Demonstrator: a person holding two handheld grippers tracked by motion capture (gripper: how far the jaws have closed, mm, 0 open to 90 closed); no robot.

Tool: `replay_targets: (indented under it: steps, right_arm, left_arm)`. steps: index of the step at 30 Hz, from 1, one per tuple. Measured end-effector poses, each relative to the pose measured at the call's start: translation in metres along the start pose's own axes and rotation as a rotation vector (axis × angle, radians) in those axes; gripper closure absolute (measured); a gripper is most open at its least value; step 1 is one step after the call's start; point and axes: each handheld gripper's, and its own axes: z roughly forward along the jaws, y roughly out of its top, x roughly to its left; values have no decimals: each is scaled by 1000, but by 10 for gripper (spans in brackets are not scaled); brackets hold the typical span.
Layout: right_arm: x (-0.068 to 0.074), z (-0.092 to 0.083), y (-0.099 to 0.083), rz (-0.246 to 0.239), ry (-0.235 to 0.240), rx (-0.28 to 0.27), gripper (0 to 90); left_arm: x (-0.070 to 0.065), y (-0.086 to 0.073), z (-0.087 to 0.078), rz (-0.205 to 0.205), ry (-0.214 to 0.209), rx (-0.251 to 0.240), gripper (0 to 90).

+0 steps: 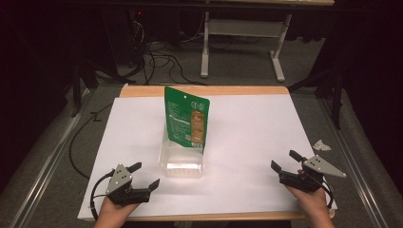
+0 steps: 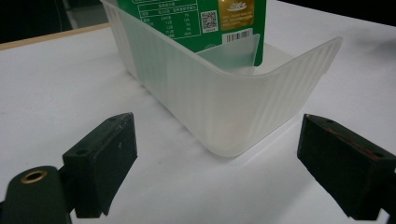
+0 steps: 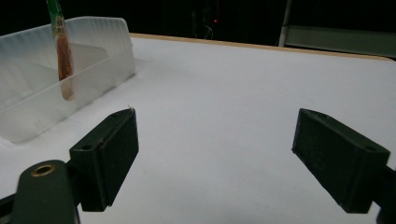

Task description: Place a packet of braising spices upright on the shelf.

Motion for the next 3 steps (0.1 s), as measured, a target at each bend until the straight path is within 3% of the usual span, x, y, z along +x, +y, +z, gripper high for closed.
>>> replay_targets:
  steps: [3]
  right_arm:
    - [-1,-1,1,9,-3,-7,152]
  left_arm:
    - [0,0,-1,-2,2,-2,127]
